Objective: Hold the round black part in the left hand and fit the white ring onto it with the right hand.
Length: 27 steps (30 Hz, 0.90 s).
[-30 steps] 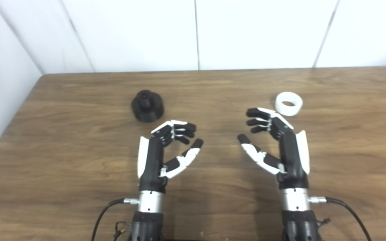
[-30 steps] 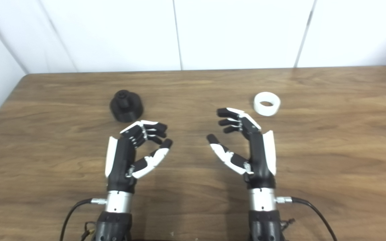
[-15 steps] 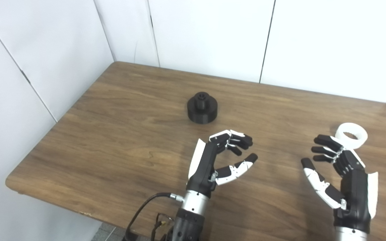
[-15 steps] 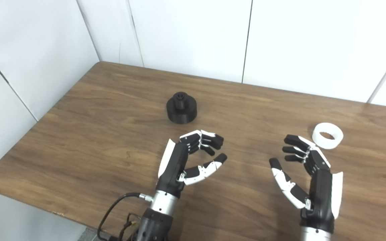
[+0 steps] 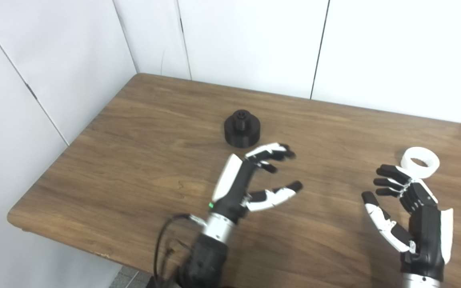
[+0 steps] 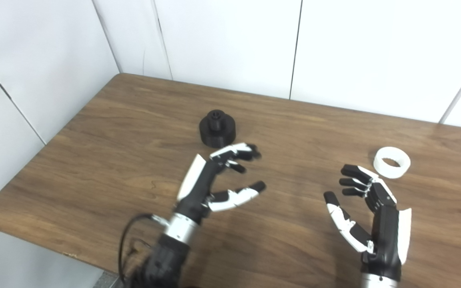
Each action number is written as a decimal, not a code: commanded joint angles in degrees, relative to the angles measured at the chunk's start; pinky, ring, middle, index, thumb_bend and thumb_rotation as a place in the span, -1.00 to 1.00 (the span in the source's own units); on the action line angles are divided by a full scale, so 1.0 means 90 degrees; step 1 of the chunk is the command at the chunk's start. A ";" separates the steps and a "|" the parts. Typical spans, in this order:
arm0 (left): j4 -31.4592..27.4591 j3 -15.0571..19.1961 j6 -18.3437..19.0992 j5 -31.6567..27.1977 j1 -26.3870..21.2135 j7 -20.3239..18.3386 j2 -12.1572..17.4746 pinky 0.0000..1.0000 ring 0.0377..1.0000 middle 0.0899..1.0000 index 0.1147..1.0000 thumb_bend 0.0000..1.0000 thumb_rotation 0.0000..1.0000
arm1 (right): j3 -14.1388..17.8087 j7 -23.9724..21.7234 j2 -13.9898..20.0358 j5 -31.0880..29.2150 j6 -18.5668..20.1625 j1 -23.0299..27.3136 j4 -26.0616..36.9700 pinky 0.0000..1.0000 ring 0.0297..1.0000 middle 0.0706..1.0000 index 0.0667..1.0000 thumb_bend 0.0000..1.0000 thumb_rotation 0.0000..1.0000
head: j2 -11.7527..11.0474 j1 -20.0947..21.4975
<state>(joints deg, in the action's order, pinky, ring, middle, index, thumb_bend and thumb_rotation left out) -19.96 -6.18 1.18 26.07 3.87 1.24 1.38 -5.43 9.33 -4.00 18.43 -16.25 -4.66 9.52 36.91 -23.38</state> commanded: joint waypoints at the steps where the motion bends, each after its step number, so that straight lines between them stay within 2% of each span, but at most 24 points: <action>1: -0.0298 0.0059 0.0000 0.0014 -0.0335 -0.0083 0.0107 0.38 0.60 0.66 0.52 0.31 -0.52 | 0.0033 -0.0036 0.0201 -0.0067 -0.0293 -0.0328 0.0035 0.08 0.23 0.31 0.31 0.06 -0.61 | 0.0007 0.0002; 6: -0.0312 0.0226 0.0159 0.0150 -0.0624 -0.0151 0.0405 0.53 0.69 0.69 0.54 0.37 -0.46 | 0.0079 -0.0045 0.0216 -0.0100 -0.0369 -0.0300 -0.0024 0.08 0.24 0.31 0.31 0.08 -0.58 | 0.0009 -0.0016; 9: -0.0234 0.0310 0.0167 0.0499 -0.0855 -0.0091 0.0624 0.53 0.70 0.69 0.56 0.34 -0.43 | 0.0087 -0.0053 0.0220 -0.0106 -0.0401 -0.0295 -0.0033 0.08 0.23 0.31 0.31 0.07 -0.59 | 0.0001 -0.0022; 15: 0.0000 0.0491 0.0195 0.0736 -0.1257 -0.0033 0.0914 0.47 0.67 0.71 0.58 0.31 -0.48 | 0.0113 -0.0079 0.0221 -0.0131 -0.0424 -0.0273 -0.0073 0.07 0.22 0.30 0.30 0.07 -0.59 | -0.0014 -0.0032; 20: 0.0461 0.0587 0.0206 0.0914 -0.1620 0.0063 0.1145 0.50 0.69 0.73 0.60 0.33 -0.55 | 0.0135 -0.0105 0.0227 -0.0125 -0.0448 -0.0263 -0.0109 0.07 0.22 0.30 0.30 0.07 -0.58 | -0.0024 -0.0024; 24: 0.0858 0.0572 0.0246 0.1302 -0.1889 0.0180 0.1306 0.47 0.71 0.77 0.68 0.40 -0.43 | 0.0153 -0.0105 0.0222 -0.0110 -0.0464 -0.0255 -0.0126 0.08 0.22 0.31 0.30 0.07 -0.58 | -0.0032 -0.0023; 27: 0.1156 0.0604 0.0339 0.1505 -0.2090 0.0318 0.1376 0.51 0.76 0.81 0.74 0.50 -0.23 | 0.0168 -0.0102 0.0220 -0.0112 -0.0483 -0.0250 -0.0141 0.07 0.22 0.31 0.30 0.07 -0.60 | -0.0050 -0.0020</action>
<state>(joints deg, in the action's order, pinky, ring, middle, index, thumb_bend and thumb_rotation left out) -9.70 -1.28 4.03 38.19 -11.66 2.07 12.54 -4.54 8.38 -3.92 17.73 -18.48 -4.50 9.10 36.39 -23.64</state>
